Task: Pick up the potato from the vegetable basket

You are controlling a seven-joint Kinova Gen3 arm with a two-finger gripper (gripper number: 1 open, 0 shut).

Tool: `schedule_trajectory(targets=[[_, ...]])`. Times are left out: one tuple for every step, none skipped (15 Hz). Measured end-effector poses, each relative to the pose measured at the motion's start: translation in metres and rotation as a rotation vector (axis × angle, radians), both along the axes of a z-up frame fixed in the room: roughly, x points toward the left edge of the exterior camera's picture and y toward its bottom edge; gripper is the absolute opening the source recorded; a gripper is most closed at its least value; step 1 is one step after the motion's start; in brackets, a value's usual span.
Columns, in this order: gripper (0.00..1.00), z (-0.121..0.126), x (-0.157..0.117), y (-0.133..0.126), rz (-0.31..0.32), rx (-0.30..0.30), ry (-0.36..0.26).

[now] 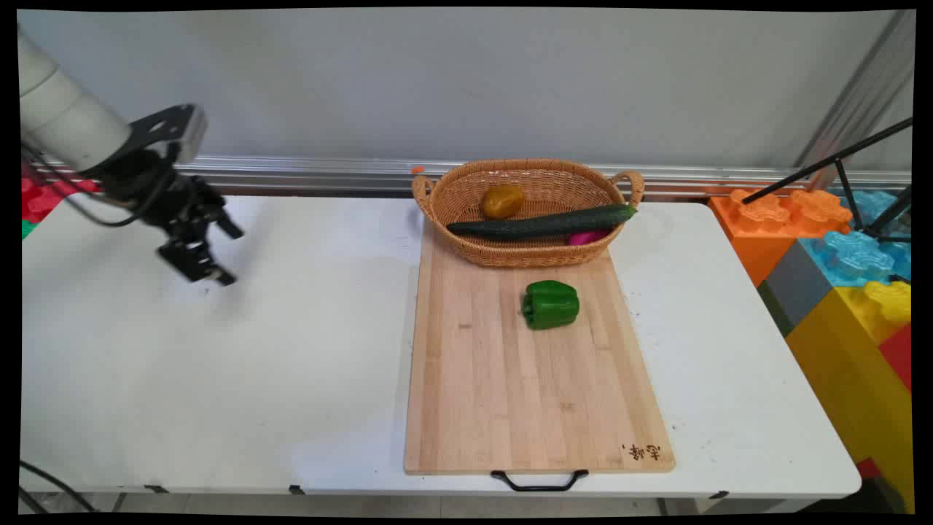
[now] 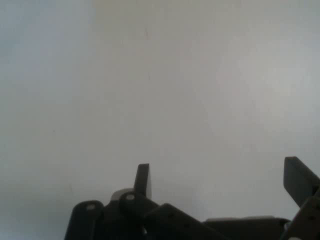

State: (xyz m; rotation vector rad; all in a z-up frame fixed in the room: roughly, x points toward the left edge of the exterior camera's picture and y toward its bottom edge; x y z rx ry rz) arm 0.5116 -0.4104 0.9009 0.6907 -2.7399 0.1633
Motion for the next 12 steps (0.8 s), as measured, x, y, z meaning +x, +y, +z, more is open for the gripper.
schedule_trajectory(targets=[[1.00, 0.004, -0.010, -0.009, 0.015, -0.023, 0.022], [1.00, 0.008, -0.020, -0.017, 0.026, -0.044, 0.040], [1.00, 0.015, -0.034, -0.027, 0.037, -0.073, 0.057], [1.00, 0.021, -0.046, -0.037, 0.044, -0.099, 0.067], [1.00, 0.025, -0.054, -0.044, 0.049, -0.116, 0.073], [1.00, 0.032, -0.067, -0.055, 0.056, -0.144, 0.079], [1.00, 0.041, -0.083, -0.070, 0.069, -0.181, 0.087], [1.00, 0.047, -0.096, -0.082, 0.081, -0.207, 0.094], [1.00, 0.053, -0.106, -0.093, 0.099, -0.231, 0.103], [1.00, 0.057, -0.115, -0.102, 0.113, -0.248, 0.111], [1.00, 0.059, -0.124, -0.112, 0.126, -0.262, 0.118], [1.00, 0.060, -0.132, -0.121, 0.141, -0.273, 0.125]])
